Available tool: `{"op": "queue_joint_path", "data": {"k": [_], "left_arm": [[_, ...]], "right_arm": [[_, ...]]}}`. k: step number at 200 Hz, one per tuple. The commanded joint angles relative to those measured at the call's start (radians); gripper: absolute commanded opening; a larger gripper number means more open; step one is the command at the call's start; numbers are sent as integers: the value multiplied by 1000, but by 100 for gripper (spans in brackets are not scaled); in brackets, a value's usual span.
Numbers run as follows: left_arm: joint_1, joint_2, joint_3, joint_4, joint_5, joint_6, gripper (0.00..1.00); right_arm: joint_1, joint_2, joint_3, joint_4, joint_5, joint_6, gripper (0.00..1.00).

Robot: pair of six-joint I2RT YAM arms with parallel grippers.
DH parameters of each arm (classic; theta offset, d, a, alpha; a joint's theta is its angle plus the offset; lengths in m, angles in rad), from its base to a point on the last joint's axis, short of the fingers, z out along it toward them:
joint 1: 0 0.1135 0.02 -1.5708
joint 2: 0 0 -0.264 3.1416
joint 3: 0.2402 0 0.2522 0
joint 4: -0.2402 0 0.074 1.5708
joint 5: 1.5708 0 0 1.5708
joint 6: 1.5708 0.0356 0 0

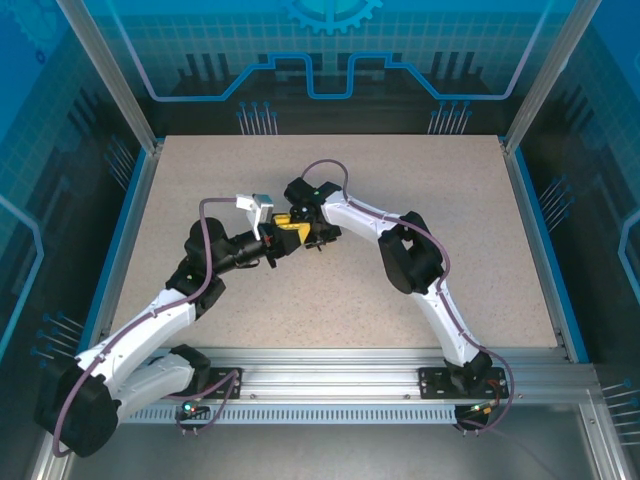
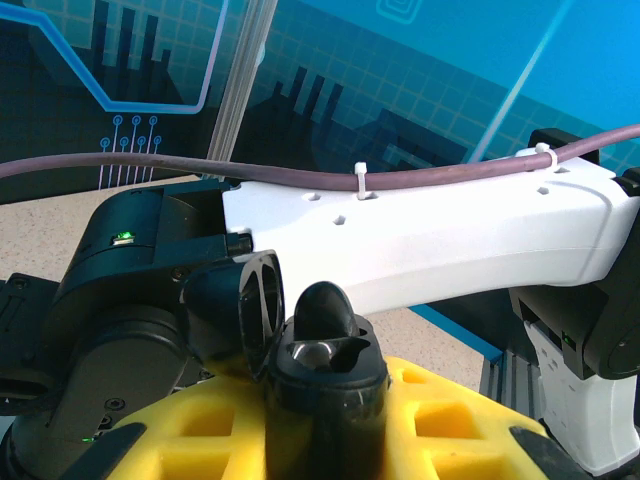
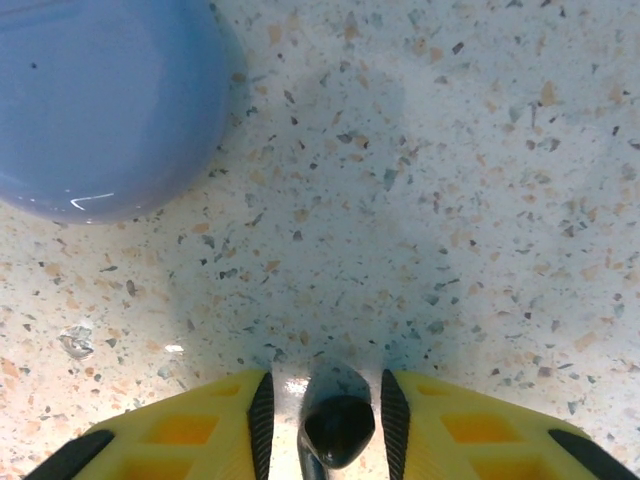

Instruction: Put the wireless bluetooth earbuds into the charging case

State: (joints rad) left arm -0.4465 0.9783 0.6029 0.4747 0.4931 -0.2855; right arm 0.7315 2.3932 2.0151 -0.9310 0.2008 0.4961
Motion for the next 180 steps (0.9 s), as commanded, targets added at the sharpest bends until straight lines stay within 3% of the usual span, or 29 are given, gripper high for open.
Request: {"op": "queue_joint_path", "data": {"k": [1,180], "left_arm": [[9,-24,-11,0,-12,25,8],[9,-19,4,-8,-8,21,8]], "right_arm": [[8,-3,-15,-85,-5,-2,35],[-35,-115,-135,7,-45,18,23]]}}
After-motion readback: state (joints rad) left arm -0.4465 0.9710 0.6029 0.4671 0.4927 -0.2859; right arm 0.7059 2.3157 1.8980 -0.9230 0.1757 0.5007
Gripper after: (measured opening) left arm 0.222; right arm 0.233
